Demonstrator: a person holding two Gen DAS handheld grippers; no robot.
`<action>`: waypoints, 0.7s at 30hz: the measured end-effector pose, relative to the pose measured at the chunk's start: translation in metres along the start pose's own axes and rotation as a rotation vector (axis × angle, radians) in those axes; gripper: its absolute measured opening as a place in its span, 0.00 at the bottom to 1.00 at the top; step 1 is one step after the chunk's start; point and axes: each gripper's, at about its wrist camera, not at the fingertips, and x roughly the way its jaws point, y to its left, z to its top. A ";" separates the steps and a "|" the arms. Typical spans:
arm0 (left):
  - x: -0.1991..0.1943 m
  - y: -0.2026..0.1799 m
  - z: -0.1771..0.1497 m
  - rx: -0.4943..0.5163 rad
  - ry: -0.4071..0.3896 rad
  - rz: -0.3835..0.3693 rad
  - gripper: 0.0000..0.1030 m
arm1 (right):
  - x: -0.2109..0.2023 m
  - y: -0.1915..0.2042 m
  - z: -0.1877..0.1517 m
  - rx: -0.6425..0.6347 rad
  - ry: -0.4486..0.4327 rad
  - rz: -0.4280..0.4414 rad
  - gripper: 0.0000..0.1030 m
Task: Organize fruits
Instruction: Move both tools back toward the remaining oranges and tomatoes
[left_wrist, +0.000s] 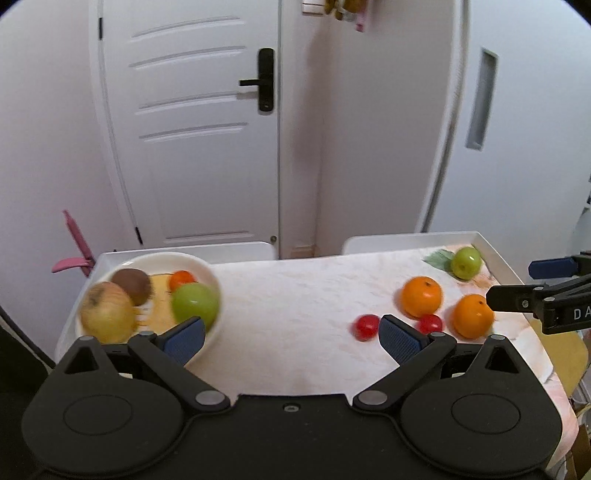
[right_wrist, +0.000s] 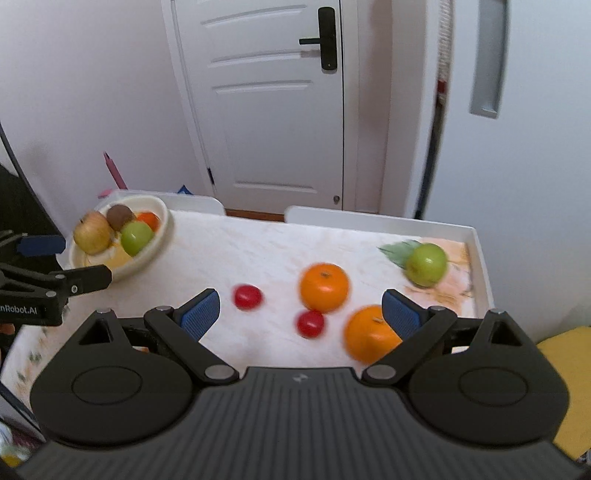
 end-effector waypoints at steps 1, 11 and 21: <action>0.003 -0.007 -0.002 0.005 0.001 -0.003 0.99 | 0.001 -0.007 -0.003 -0.010 0.004 0.003 1.00; 0.047 -0.069 -0.012 0.088 0.029 -0.050 0.98 | 0.026 -0.066 -0.037 -0.133 0.008 0.048 1.00; 0.110 -0.112 -0.018 0.172 0.091 -0.122 0.87 | 0.058 -0.089 -0.059 -0.184 0.025 0.108 1.00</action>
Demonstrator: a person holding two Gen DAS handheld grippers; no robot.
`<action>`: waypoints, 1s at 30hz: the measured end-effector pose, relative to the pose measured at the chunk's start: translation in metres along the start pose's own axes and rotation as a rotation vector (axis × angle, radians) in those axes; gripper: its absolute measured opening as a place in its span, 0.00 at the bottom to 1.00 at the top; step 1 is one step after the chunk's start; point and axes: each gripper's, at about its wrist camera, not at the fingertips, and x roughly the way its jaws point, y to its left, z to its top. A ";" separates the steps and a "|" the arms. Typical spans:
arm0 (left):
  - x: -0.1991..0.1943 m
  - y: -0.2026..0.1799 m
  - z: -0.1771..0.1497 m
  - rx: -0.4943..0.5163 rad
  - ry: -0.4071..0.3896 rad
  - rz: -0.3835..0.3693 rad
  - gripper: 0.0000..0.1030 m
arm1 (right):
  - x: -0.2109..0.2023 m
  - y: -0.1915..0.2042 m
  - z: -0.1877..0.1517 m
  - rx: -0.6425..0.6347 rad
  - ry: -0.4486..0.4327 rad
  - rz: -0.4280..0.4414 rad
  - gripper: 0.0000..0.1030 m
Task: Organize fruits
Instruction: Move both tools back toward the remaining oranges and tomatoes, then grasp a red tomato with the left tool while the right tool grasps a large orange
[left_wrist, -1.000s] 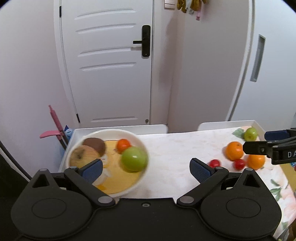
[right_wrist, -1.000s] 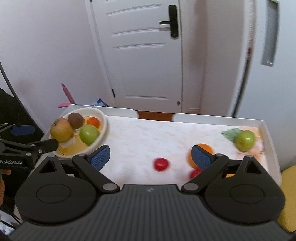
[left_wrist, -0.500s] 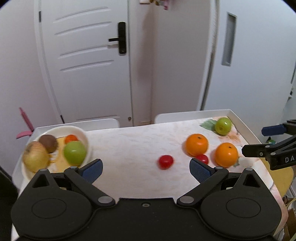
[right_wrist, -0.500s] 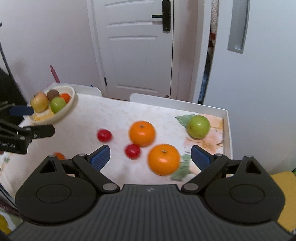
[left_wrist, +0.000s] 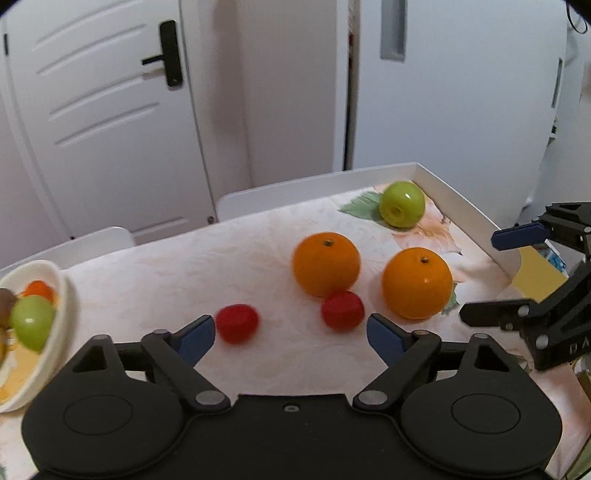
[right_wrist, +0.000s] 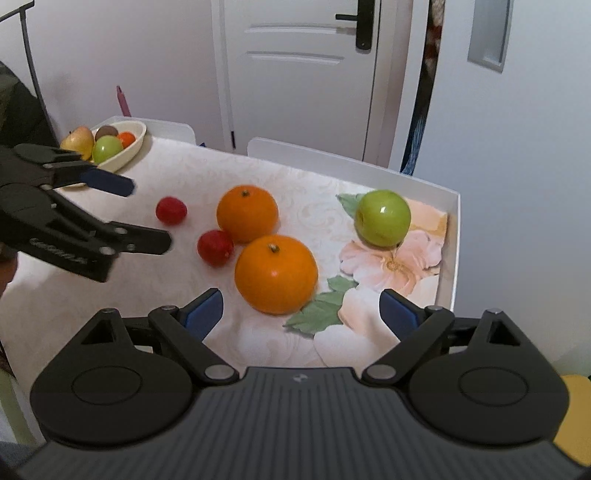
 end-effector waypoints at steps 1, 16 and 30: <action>0.006 -0.003 0.001 0.003 0.005 -0.007 0.84 | 0.002 -0.001 -0.001 -0.001 0.001 0.005 1.00; 0.050 -0.023 0.006 0.017 0.062 -0.082 0.37 | 0.026 -0.011 -0.005 -0.015 0.021 0.086 0.90; 0.042 -0.015 -0.001 0.052 0.074 -0.032 0.36 | 0.037 -0.006 0.002 -0.018 0.009 0.122 0.85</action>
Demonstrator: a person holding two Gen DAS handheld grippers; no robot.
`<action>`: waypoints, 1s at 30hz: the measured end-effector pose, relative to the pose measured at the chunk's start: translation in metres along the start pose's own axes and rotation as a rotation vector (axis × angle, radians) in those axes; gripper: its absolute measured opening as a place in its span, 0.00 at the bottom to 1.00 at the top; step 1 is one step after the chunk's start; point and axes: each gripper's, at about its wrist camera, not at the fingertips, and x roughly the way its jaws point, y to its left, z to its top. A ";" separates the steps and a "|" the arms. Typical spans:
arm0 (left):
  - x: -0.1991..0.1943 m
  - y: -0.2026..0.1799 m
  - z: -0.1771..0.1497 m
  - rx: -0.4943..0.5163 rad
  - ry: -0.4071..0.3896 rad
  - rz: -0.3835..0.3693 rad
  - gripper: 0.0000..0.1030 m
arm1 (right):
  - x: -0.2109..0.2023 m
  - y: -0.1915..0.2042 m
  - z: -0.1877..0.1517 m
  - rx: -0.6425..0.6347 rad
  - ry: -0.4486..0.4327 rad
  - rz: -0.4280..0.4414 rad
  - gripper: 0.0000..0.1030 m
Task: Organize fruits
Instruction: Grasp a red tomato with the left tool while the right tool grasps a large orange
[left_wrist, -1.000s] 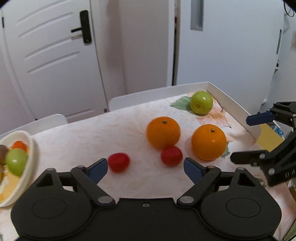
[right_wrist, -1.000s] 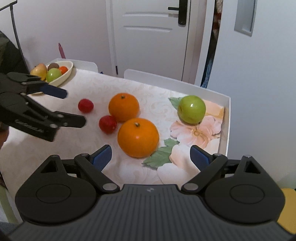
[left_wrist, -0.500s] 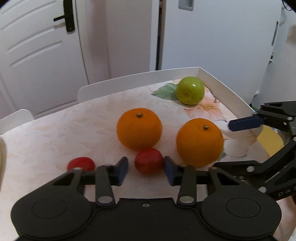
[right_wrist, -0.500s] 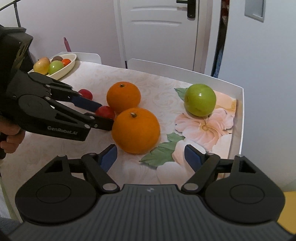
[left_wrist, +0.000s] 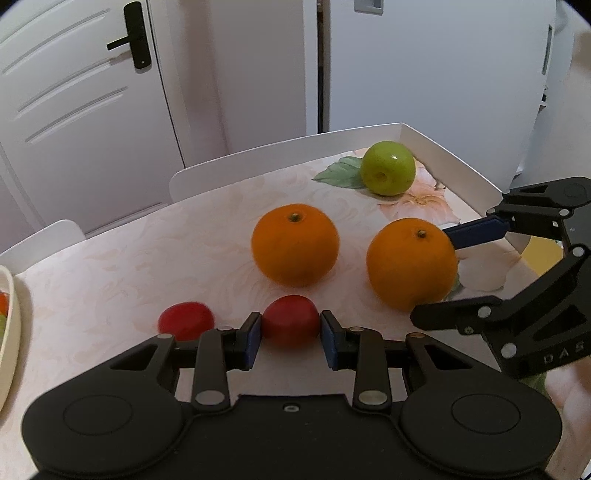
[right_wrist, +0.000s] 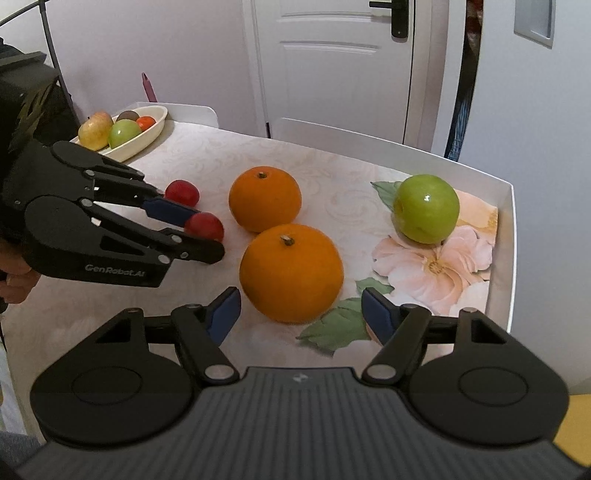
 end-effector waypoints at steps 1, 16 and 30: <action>0.000 0.001 0.000 -0.003 0.001 0.001 0.36 | 0.000 0.000 0.001 0.003 -0.003 0.001 0.85; -0.020 0.009 -0.002 -0.054 -0.030 0.029 0.36 | 0.005 0.007 0.019 0.007 -0.005 0.007 0.75; -0.086 0.046 -0.002 -0.200 -0.119 0.098 0.36 | -0.028 0.055 0.068 -0.025 -0.086 0.073 0.75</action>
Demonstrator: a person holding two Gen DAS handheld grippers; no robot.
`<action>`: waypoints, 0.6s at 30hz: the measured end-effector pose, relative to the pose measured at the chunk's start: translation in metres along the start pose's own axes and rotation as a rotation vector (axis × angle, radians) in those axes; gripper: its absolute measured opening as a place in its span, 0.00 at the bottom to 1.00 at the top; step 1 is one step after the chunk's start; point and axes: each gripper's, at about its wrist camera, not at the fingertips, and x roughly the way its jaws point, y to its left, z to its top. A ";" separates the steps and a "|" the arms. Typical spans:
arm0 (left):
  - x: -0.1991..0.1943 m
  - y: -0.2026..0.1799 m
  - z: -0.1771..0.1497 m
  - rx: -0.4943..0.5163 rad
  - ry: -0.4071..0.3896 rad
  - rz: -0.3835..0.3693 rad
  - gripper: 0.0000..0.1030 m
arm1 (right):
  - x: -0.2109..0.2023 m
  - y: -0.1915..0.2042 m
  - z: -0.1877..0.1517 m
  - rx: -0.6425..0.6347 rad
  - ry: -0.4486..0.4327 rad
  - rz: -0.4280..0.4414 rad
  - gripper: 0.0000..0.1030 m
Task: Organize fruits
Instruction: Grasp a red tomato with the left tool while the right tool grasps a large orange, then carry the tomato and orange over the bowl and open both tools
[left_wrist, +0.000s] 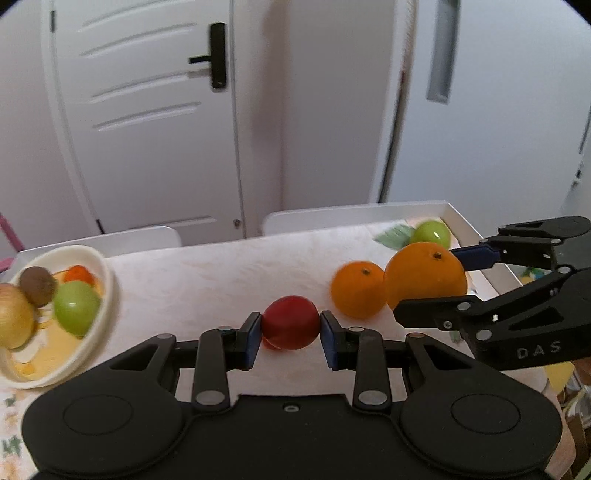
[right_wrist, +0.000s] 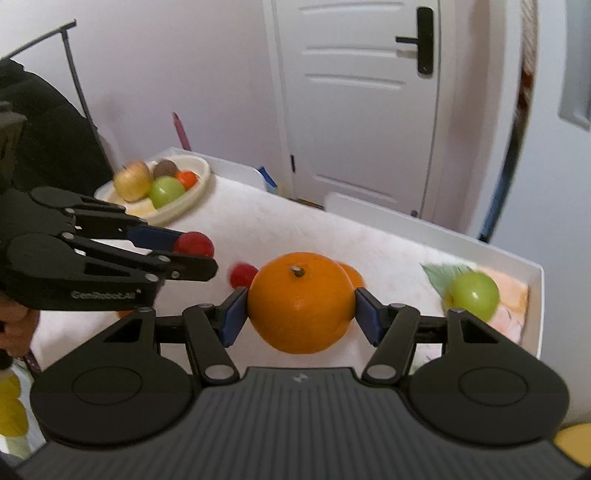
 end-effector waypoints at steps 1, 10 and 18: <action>-0.004 0.004 0.001 -0.007 -0.007 0.009 0.36 | -0.001 0.005 0.004 -0.006 -0.004 0.006 0.75; -0.044 0.054 0.006 -0.085 -0.040 0.077 0.36 | 0.001 0.056 0.036 -0.004 -0.015 0.053 0.74; -0.072 0.111 0.004 -0.125 -0.043 0.142 0.36 | 0.019 0.104 0.060 -0.013 -0.018 0.089 0.74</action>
